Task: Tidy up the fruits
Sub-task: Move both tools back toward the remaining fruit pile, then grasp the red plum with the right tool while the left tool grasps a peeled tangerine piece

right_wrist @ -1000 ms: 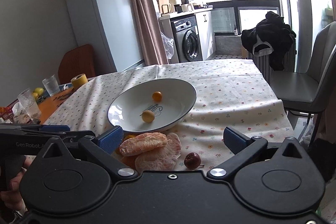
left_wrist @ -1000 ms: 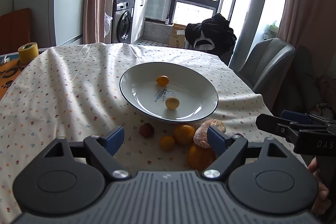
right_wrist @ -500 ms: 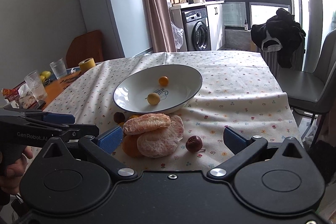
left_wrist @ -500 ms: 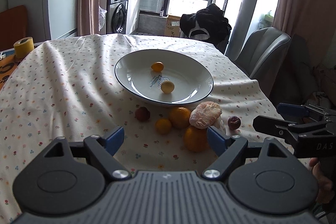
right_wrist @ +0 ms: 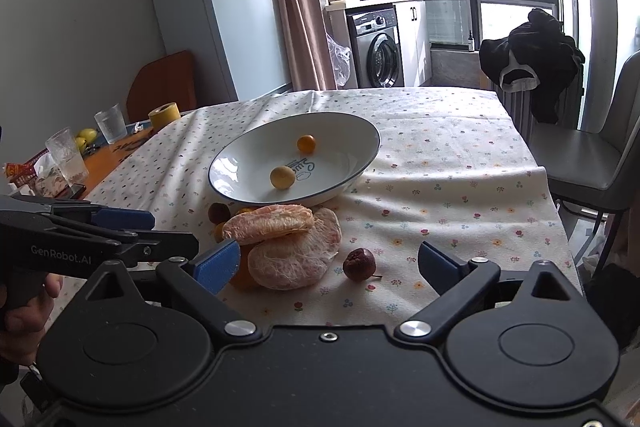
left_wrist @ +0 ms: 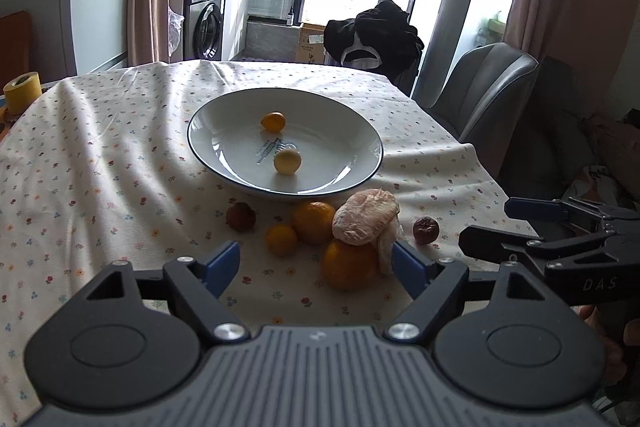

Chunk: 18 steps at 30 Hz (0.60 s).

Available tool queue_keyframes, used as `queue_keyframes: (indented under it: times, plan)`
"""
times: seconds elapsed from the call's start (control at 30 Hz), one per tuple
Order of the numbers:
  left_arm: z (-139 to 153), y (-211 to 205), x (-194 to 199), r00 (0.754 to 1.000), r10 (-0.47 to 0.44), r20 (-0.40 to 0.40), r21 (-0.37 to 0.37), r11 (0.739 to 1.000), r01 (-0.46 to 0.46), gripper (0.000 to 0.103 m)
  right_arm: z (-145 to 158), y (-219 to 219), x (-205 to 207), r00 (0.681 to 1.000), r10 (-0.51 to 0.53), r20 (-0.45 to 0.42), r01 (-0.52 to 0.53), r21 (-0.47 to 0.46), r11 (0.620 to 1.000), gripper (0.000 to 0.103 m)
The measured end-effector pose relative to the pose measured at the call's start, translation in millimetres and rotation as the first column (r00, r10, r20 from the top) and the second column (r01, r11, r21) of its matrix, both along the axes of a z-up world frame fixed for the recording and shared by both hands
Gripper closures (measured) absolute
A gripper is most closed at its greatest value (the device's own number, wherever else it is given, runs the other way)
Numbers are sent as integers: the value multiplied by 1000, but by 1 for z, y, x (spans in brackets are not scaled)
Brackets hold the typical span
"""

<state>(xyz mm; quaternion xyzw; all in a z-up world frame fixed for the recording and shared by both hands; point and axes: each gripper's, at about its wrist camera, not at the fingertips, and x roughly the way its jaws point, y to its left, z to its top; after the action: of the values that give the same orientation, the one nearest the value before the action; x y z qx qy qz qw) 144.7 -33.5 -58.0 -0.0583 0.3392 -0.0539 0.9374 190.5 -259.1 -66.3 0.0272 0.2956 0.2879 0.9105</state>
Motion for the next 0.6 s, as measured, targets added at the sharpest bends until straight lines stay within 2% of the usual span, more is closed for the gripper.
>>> queue_keyframes:
  times: [0.2, 0.5, 0.6]
  plan:
    - [-1, -7, 6, 1000, -17, 2, 1, 1000, 17, 23, -7, -3, 5, 1000, 4, -30, -4, 6, 1000, 25]
    - [-4, -15, 21, 999, -36, 10, -2, 999, 36, 25, -15, -6, 13, 998, 8, -63, -8, 15, 1000, 39]
    - [-5, -19, 27, 999, -47, 6, -5, 999, 47, 28, -18, -5, 16, 997, 11, -74, -10, 15, 1000, 44]
